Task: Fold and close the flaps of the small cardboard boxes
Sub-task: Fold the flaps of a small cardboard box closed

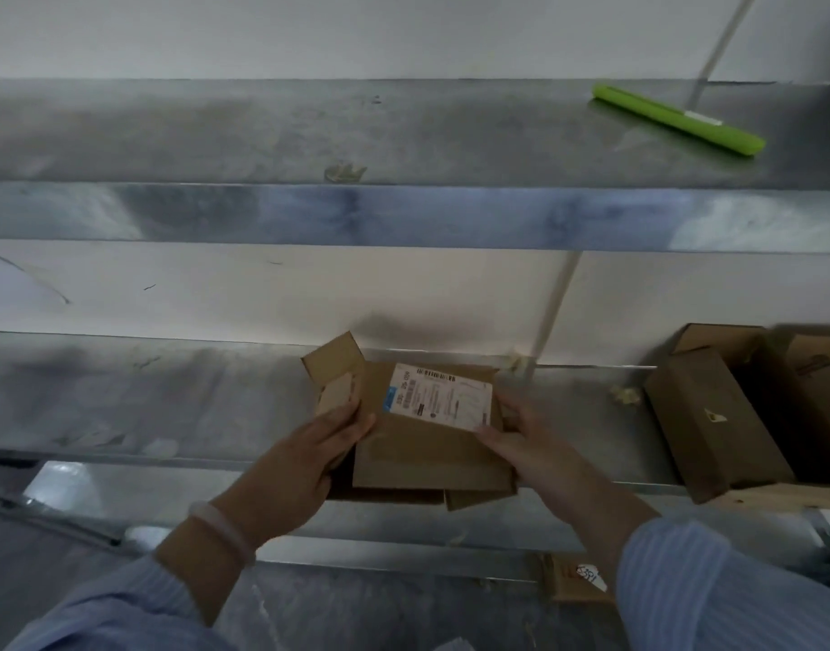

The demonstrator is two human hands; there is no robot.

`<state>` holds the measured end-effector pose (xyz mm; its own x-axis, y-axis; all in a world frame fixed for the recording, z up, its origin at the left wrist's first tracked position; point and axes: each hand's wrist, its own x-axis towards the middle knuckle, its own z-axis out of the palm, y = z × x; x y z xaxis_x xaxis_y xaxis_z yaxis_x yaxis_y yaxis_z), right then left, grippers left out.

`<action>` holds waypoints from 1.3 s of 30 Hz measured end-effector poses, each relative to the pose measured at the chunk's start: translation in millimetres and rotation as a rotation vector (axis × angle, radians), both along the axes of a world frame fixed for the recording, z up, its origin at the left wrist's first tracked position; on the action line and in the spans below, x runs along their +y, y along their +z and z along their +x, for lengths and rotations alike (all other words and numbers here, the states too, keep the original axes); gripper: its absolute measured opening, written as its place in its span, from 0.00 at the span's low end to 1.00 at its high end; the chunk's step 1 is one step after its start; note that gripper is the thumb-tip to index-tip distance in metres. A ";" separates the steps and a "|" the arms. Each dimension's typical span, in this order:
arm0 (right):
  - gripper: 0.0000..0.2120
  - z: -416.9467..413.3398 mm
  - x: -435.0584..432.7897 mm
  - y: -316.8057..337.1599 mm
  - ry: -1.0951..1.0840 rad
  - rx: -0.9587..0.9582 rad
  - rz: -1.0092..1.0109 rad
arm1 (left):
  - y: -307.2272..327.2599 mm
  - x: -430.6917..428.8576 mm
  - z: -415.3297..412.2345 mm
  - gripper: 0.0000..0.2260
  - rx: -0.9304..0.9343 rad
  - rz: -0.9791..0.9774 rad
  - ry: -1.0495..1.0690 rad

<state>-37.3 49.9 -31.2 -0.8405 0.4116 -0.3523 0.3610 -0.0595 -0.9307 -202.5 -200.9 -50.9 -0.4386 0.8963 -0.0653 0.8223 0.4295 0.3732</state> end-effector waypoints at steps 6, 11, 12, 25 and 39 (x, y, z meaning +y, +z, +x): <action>0.46 -15.3 -19.0 -51.6 0.125 -0.265 0.426 | -48.9 -8.6 -7.9 0.32 0.013 -0.162 -0.030; 0.46 -22.7 -27.3 -67.2 0.258 -0.450 0.684 | -56.5 15.8 -18.1 0.39 0.096 -0.244 0.141; 0.44 -25.4 -27.1 -68.1 0.288 -0.490 0.776 | -59.7 19.4 -21.1 0.35 0.105 -0.262 0.139; 0.40 -51.9 -36.2 -113.4 0.309 -0.486 1.181 | -96.8 23.7 -53.3 0.46 0.192 -0.176 0.138; 0.35 -44.5 -17.8 -87.1 0.142 -0.495 1.001 | -79.7 7.9 -50.8 0.36 0.041 -0.049 0.383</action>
<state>-81.8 32.1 -118.3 -0.7616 0.6078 -0.2247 0.6478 0.7051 -0.2885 -253.2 -193.0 -130.6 -0.7437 0.6637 -0.0798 0.6129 0.7247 0.3150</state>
